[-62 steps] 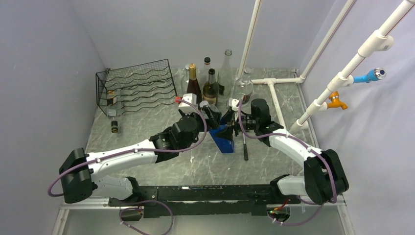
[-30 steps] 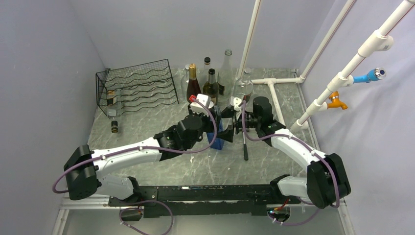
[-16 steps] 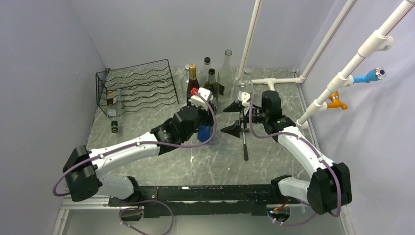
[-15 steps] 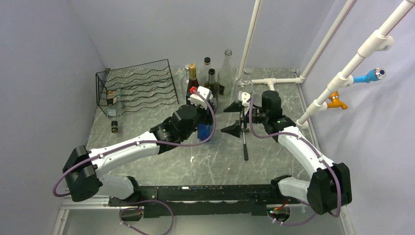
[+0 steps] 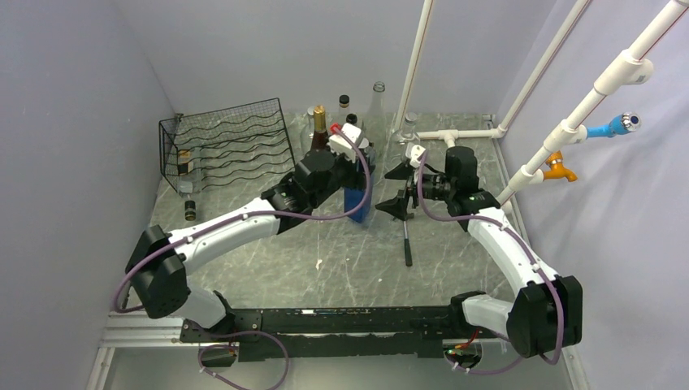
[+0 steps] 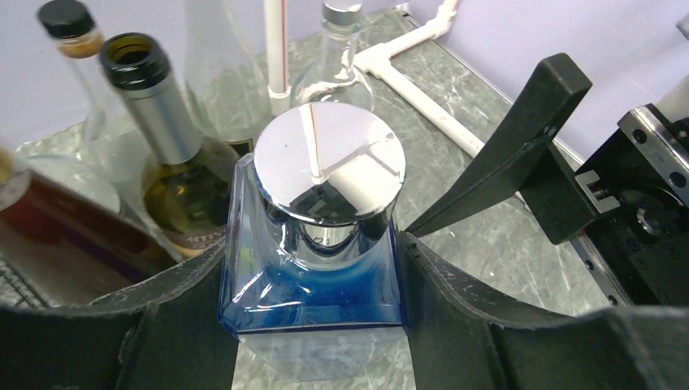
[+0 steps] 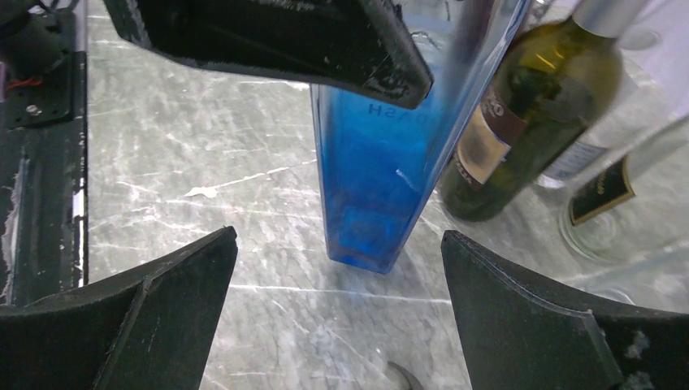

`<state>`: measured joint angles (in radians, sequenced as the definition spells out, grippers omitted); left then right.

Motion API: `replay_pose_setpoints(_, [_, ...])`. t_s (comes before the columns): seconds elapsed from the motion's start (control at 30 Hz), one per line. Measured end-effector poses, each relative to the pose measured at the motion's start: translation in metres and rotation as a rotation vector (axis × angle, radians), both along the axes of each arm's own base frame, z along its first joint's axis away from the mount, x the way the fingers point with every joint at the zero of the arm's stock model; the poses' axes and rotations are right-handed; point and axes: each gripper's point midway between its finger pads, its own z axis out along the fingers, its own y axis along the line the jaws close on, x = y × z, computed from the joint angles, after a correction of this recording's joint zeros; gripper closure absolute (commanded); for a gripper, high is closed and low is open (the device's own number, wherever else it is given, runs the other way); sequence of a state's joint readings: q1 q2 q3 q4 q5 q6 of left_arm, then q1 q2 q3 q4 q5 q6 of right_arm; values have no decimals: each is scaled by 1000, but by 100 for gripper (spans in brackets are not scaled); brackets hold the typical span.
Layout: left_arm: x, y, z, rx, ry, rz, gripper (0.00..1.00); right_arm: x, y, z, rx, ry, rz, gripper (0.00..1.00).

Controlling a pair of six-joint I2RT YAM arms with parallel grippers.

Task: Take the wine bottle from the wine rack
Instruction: Place the wine bottle at the center of the board.

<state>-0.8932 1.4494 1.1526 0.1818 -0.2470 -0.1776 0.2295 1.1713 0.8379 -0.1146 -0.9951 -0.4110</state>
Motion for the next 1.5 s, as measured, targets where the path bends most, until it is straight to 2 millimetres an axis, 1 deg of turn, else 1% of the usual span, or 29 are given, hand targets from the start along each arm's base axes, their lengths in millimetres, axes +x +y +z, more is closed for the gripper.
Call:
replay_pose_setpoints(0.2, [9,-23,-7,9,7,-62,100,12,-16,3,-8,2,-85,1])
replay_pose_setpoints(0.4, [29,-35,-13,12,13,-65,100,19,-25,4,-8,11,-127,1])
replay_pose_setpoints(0.67, [60,-52,-14,7,-5,-40,100,21,-30,4,-3,18,-147,1])
replay_pose_setpoints(0.9, [77,-67,-15,2,-22,-29,100,21,-31,6,-1,18,-153,1])
replay_pose_setpoints(1.17, [94,-72,-21,15,-29,3,100,22,-32,6,0,16,-156,0])
replay_pose_setpoints(1.33, [99,-71,-27,27,-31,23,84,22,-33,6,0,15,-157,0])
replay_pose_setpoints(1.4, [100,-70,-27,28,-31,30,76,22,-33,6,0,16,-158,0])
replay_pose_setpoints(1.5, [100,-69,-27,28,-31,37,60,23,-33,6,0,15,-158,0])
